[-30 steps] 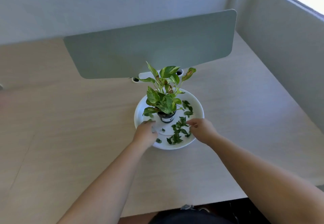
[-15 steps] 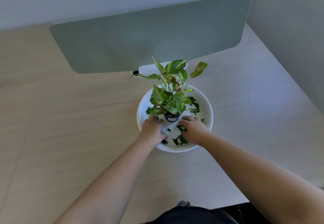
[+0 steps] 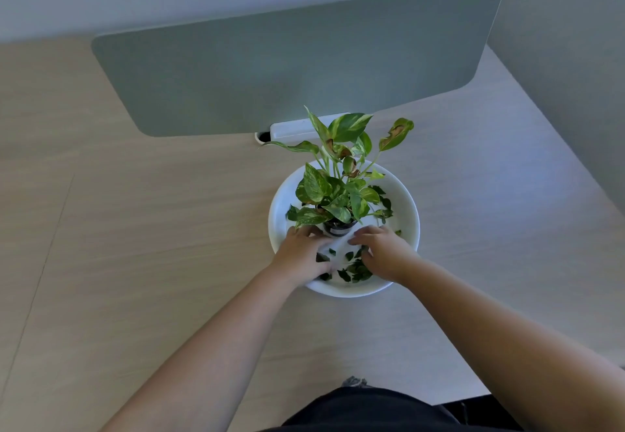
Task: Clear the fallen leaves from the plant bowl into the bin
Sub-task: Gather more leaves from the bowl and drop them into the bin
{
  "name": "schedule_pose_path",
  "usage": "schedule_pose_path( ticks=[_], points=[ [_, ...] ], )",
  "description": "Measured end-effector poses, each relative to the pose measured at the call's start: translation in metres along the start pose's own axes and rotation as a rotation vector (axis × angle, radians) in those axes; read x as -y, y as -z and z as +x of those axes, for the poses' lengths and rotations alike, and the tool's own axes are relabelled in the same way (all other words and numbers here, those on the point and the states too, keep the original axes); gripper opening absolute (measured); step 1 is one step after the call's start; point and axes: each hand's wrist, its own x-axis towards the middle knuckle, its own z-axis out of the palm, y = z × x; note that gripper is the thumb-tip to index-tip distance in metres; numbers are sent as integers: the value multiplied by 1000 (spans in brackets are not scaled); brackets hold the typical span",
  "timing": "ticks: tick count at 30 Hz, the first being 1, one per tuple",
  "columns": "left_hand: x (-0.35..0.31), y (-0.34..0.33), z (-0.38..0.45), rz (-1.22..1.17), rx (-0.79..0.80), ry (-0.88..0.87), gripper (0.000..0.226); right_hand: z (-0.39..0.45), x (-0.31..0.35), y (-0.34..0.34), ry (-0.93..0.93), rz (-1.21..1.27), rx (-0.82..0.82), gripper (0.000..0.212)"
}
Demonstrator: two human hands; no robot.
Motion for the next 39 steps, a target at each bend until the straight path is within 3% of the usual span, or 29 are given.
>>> schedule_pose_path(
  ticks=[5, 10, 14, 19, 24, 31, 34, 39],
  points=[
    [2, -5, -6, -22, 26, -70, 30, -7, 5, -9, 119, -31, 27, 41],
    [9, -1, -11, 9, -103, -40, 28, -15, -9, -5, 39, 62, -258, 30],
    [0, -1, -12, 147, -86, 42, 60, -13, -5, -3, -31, 36, -94, 33],
    [-10, -5, -12, 353, -109, 152, 70, -7, 20, -15, 59, -187, 46, 46],
    [-10, -2, -9, 337, -82, 141, 61, -4, 17, -12, 45, -231, -29, 30],
    [-2, 1, -8, 218, -54, 81, 24, -17, 17, -9, 19, -80, -15, 29],
    [-4, 0, -7, 172, -50, 90, 26, -14, 31, -17, -86, -187, 14, 41],
    [-10, -1, -6, 155, 3, 86, 39, -4, 45, -21, -180, -159, 23, 34]
  ],
)
